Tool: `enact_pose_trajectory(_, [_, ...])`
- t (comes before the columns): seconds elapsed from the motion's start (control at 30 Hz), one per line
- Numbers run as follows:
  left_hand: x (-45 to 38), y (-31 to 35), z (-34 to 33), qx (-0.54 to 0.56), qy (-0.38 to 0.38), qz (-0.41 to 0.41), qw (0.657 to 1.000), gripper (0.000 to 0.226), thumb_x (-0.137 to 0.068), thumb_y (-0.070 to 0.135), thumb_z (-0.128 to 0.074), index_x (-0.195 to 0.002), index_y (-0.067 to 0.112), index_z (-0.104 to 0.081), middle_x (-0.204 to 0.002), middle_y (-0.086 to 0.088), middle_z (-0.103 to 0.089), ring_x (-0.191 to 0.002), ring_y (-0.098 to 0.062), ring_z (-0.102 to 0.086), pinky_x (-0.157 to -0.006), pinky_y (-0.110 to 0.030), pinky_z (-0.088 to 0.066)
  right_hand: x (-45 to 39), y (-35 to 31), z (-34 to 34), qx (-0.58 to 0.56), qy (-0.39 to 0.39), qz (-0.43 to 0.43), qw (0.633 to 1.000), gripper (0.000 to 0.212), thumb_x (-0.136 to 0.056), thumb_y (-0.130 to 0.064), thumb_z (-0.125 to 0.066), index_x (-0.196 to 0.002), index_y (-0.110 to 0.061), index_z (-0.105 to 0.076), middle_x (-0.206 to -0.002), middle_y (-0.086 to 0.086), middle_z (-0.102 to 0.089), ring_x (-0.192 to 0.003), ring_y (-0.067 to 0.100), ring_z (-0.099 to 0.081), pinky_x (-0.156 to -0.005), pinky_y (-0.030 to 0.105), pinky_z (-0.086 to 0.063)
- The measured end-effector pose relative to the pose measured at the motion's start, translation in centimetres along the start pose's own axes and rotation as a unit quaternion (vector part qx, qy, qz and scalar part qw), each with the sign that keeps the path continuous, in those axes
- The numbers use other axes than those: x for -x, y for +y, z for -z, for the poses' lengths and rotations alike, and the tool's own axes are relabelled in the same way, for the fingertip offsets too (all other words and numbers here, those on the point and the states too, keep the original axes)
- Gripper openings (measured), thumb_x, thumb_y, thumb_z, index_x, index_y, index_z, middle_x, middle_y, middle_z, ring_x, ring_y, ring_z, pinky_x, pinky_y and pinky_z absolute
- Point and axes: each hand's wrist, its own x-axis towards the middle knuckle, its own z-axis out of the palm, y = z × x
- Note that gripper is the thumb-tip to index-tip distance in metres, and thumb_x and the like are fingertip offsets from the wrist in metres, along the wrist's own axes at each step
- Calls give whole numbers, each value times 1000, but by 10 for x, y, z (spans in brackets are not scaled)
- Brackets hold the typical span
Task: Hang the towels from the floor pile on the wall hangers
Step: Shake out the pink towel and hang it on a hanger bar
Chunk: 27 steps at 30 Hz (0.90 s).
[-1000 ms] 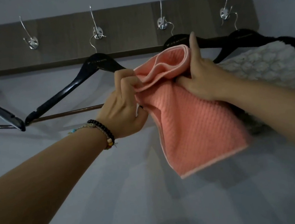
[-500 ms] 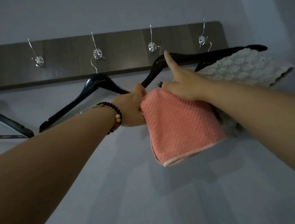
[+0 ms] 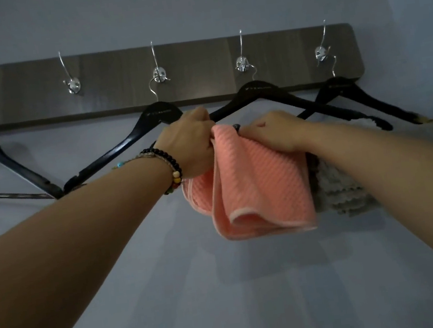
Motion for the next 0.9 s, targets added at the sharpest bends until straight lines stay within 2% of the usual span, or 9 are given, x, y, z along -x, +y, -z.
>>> enact_pose_trajectory(0.17, [4,0,-12,-95,-43,-16,994,27,-95,46,-36,-99,19,-41,-85,-2,-58,-77,-22,-53,-71,-38,-47,-9,4,-11,9,-4,-10,1000,63,-81,-80,-28,-74,-27,-62,-85,-7,-58,-81,15,-55,-80,35,-45])
enact_pose_trajectory(0.27, [-5,6,-9,-145,-117,-25,982,35,-92,45,-47,-112,17,-37,-88,0,-60,-75,-19,-58,-66,-34,-47,-5,14,-17,36,19,27,999,84,-71,-87,-18,-92,-25,-71,-94,-3,-65,-85,17,-57,-84,37,-47])
enact_pose_trajectory(0.33, [-5,9,0,-70,-127,-31,989,35,-91,31,-54,-119,20,-38,-101,2,-60,-83,-18,-60,-69,-32,-50,-1,24,-18,55,28,45,997,88,-71,-86,-17,-95,-22,-72,-98,1,-68,-87,21,-60,-85,40,-49])
enact_pose_trajectory(0.4, [5,8,2,18,-67,-46,997,33,-90,19,-55,-120,19,-43,-111,2,-57,-90,-17,-60,-75,-33,-54,3,32,-15,57,33,60,996,86,-75,-85,-19,-82,-16,-70,-85,4,-66,-80,24,-60,-75,36,-48])
enact_pose_trajectory(0.53, [34,7,-30,76,182,-62,978,26,-84,13,-57,-108,10,-50,-115,-7,-51,-94,-21,-56,-76,-39,-55,5,35,-12,13,30,70,997,77,-72,-84,-27,-62,-13,-57,-69,6,-59,-67,25,-56,-64,36,-40])
enact_pose_trajectory(0.63, [53,15,-65,97,333,65,935,36,-75,17,-58,-106,17,-40,-117,-11,-43,-107,-22,-42,-91,-34,-39,3,35,-9,8,17,67,998,77,-65,-94,-29,-53,-20,-47,-60,3,-53,-60,21,-52,-61,34,-37])
enact_pose_trajectory(0.77, [71,39,-85,232,389,212,866,57,-72,25,-61,-119,19,-30,-130,-6,-32,-125,-19,-34,-106,-23,-25,7,39,-4,9,15,63,998,80,-62,-96,-29,-57,-18,-49,-64,2,-54,-63,20,-52,-63,34,-37])
enact_pose_trajectory(0.83, [72,52,-82,398,334,263,813,67,-75,28,-62,-129,22,-24,-135,-2,-34,-124,-17,-43,-102,-25,-37,12,38,0,14,17,63,998,76,-67,-90,-30,-62,-18,-54,-71,1,-59,-69,19,-55,-66,34,-40])
enact_pose_trajectory(0.9, [69,60,-81,556,207,294,749,68,-78,33,-61,-135,26,-25,-128,4,-49,-113,-13,-57,-91,-31,-51,16,36,4,18,24,58,998,72,-67,-85,-28,-69,-20,-59,-79,2,-62,-77,19,-57,-74,36,-44])
